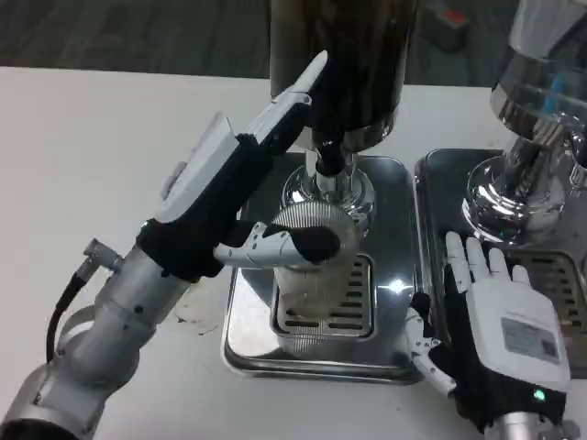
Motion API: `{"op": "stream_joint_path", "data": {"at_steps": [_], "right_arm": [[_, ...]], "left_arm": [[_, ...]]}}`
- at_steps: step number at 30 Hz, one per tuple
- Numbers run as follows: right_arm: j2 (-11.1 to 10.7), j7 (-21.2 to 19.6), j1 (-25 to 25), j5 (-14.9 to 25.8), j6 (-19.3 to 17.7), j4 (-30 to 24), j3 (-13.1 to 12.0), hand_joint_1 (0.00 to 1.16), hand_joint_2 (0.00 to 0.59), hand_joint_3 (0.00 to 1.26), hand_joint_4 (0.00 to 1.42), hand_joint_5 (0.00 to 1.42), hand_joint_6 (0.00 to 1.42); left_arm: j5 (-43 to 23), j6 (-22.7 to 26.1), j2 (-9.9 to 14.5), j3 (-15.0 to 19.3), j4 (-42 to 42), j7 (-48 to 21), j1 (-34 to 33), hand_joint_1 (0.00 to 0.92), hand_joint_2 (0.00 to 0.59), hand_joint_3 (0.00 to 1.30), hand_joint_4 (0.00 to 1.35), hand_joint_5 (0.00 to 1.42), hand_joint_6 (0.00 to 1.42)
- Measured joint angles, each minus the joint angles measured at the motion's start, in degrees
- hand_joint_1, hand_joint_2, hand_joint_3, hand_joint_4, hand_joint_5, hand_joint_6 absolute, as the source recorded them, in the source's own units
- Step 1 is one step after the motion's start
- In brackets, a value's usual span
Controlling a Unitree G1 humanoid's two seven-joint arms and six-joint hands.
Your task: Grasp the cup under the faucet to collect the drink, then remove the cup.
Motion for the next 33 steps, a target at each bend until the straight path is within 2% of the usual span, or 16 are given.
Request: {"op": "stream_joint_path", "data": {"at_steps": [5,13,25,32,33], "right_arm": [[0.7,-0.2,0.3,0.0,0.4,0.0,0.0,0.19,0.564,0.00,0.00,0.00,0.00],[0.6,-0.2,0.3,0.0,0.4,0.0,-0.2,0.19,0.564,0.00,0.00,0.00,0.00],[0.7,-0.2,0.3,0.0,0.4,0.0,-0.2,0.19,0.564,0.00,0.00,0.00,0.00],[0.8,-0.7,0.3,0.0,0.4,0.0,-0.2,0.19,0.563,0.00,0.00,0.00,0.00],[0.8,-0.7,0.3,0.0,0.4,0.0,-0.2,0.23,0.552,0.00,0.00,0.00,0.00]], "left_arm": [[-0.3,-0.6,-0.9,-0.6,0.2,-2.9,-0.3,0.000,0.041,0.00,0.00,0.14,0.13],[0.6,-1.0,-1.3,-0.6,-0.5,-3.8,-0.1,0.000,0.042,0.00,0.00,0.14,0.13],[15.3,-1.2,-0.3,1.3,-5.4,2.8,0.4,0.000,0.043,0.00,0.00,0.15,0.12],[20.6,-1.2,0.9,1.1,-6.5,7.1,0.4,0.000,0.045,0.00,0.00,0.15,0.12],[21.0,-1.2,0.9,1.1,-6.7,7.6,0.4,0.000,0.045,0.00,0.00,0.15,0.12]]}}
